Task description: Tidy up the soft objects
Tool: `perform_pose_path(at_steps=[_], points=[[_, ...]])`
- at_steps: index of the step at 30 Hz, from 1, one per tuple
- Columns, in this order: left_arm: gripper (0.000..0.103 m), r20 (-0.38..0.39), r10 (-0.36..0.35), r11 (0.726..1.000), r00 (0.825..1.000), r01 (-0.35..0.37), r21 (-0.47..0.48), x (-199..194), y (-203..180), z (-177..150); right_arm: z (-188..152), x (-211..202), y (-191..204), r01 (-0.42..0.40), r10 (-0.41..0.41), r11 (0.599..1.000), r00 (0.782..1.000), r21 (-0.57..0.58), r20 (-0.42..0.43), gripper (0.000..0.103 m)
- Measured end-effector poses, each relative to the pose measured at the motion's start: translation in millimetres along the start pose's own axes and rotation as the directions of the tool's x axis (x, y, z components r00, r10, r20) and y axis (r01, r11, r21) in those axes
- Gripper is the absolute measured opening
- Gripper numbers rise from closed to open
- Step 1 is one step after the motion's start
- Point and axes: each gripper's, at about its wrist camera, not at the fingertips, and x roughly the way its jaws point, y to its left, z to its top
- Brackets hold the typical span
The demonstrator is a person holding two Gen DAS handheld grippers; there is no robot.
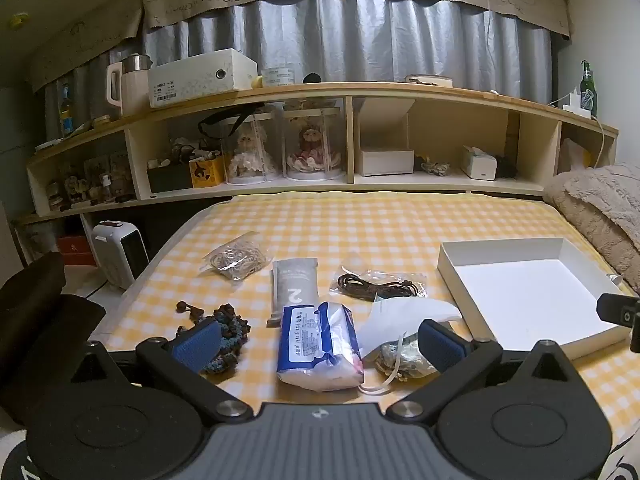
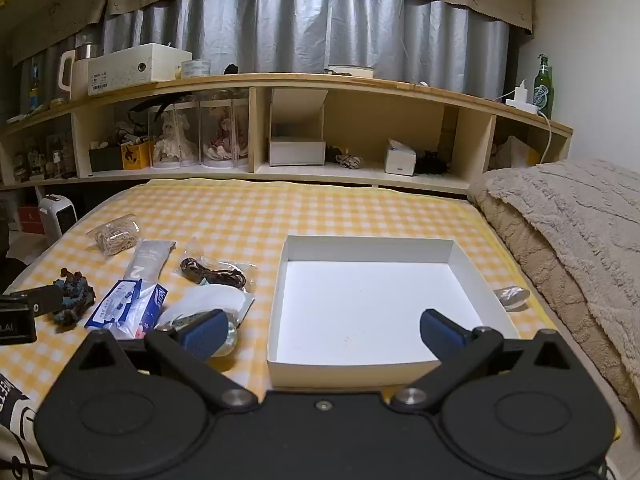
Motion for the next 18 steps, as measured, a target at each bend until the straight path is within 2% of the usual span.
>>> perform_pose_path(at_steps=[18], points=[[0.103,0.0,0.0,1.0,1.0,0.0,-0.002,0.0,-0.2,0.0,-1.6,1.4,0.6,-0.001,0.001,1.0,1.0,0.0,-0.005,0.103]])
